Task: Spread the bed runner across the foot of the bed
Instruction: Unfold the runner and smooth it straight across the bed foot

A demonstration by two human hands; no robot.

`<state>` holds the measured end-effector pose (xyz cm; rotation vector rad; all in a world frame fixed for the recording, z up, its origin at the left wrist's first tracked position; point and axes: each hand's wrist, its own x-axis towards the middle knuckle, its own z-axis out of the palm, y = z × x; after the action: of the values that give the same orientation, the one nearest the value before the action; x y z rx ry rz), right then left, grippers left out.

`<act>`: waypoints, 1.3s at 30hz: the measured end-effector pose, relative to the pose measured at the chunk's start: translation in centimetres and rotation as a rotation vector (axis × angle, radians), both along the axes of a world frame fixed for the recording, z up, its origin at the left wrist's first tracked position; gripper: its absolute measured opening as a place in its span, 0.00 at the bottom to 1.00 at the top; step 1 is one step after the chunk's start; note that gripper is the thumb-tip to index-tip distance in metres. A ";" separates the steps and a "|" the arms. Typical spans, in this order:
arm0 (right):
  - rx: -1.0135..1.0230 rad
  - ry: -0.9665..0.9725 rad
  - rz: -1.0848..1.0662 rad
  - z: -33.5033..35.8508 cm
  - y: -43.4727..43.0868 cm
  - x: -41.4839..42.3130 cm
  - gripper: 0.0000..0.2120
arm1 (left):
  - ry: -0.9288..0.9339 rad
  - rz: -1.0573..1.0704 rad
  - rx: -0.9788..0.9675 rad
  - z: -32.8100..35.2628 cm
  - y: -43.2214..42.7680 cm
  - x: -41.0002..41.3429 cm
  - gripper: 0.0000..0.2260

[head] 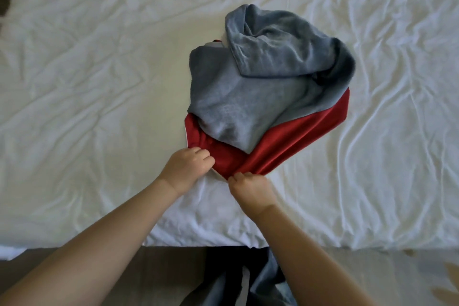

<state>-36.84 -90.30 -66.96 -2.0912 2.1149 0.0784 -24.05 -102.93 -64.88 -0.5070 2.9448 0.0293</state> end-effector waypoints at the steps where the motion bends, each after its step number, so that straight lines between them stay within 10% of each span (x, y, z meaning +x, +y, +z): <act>1: -0.004 -0.008 -0.002 -0.1 -0.1 0.7 0.15 | -0.004 0.017 0.008 -0.1 -0.1 0.6 0.14; 9: 0.180 -0.105 0.021 -1.3 -0.7 -0.7 0.05 | -0.032 0.102 0.037 -1.1 -0.2 1.0 0.13; 26: 0.189 0.065 0.103 4.0 0.4 -24.4 0.15 | 0.301 0.375 0.291 -1.4 7.5 -17.4 0.16; 33: 0.192 0.109 0.235 0.9 0.0 -30.1 0.17 | 0.049 0.534 0.200 -4.0 9.6 -25.3 0.21; 39: 0.054 0.108 0.336 -2.4 -1.9 -30.9 0.11 | -0.033 0.493 -0.011 -5.3 8.3 -26.3 0.05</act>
<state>-67.71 -92.15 -69.40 -2.4368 1.7693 0.2924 -50.37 -94.68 -70.21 -1.2048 2.7115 0.0591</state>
